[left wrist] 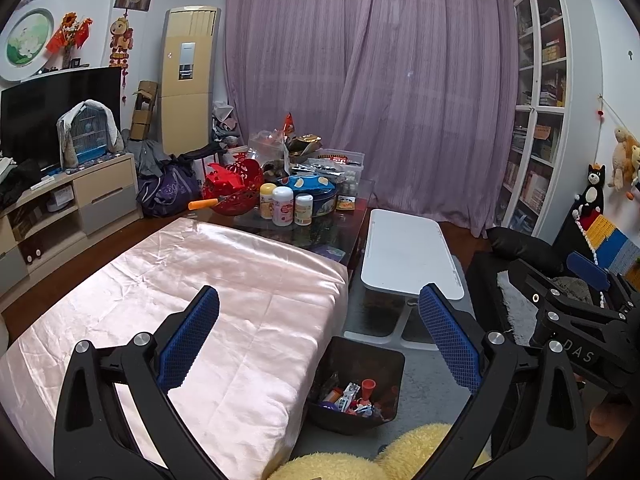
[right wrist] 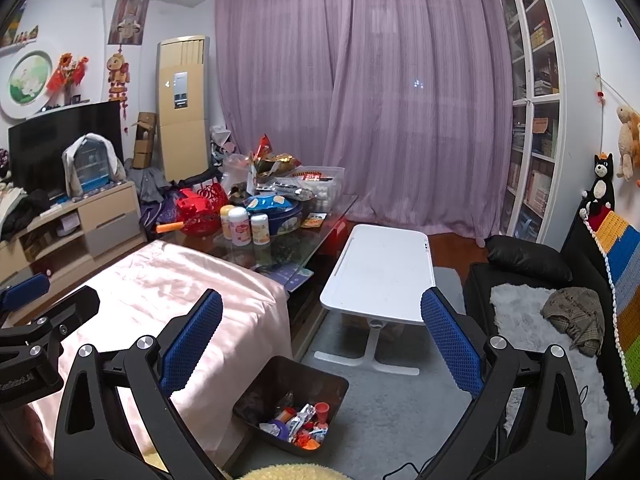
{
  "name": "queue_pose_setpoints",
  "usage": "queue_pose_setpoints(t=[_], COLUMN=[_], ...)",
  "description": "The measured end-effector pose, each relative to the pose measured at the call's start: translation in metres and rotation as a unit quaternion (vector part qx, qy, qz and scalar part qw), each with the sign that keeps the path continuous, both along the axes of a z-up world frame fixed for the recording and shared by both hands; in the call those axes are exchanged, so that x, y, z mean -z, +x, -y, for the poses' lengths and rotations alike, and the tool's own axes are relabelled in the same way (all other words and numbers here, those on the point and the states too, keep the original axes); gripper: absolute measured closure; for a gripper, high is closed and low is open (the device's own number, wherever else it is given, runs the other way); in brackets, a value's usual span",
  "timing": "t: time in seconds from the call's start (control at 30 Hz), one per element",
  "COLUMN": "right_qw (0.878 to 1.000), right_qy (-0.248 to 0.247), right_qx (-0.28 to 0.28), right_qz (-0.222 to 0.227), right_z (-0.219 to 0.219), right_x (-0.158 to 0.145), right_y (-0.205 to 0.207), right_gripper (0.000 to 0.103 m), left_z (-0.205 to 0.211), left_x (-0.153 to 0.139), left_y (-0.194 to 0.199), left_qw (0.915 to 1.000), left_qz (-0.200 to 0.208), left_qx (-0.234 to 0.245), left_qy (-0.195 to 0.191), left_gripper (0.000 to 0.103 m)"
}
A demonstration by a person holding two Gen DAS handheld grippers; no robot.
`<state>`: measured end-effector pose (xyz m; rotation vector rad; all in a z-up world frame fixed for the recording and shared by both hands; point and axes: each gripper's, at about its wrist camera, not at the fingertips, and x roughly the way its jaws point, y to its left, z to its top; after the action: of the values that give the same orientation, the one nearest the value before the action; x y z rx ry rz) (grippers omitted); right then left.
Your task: Collect trash
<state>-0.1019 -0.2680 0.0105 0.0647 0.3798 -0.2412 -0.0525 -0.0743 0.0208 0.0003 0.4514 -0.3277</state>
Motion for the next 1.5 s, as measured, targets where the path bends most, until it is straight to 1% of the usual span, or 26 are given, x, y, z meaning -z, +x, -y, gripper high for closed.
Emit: queue_pose_setpoints(t=[1.5], right_qw=[1.0], right_qy=[0.005], right_qx=[-0.001], right_qz=[0.001], right_z=[-0.0021], right_x=[-0.0018], right_y=[-0.0014], right_gripper=[0.003], left_z=[0.0009], left_x=[0.004], left_y=[0.0004], left_qw=[1.0], left_qz=[0.0], left_qx=[-0.004], left_qy=[0.001], left_gripper=[0.008])
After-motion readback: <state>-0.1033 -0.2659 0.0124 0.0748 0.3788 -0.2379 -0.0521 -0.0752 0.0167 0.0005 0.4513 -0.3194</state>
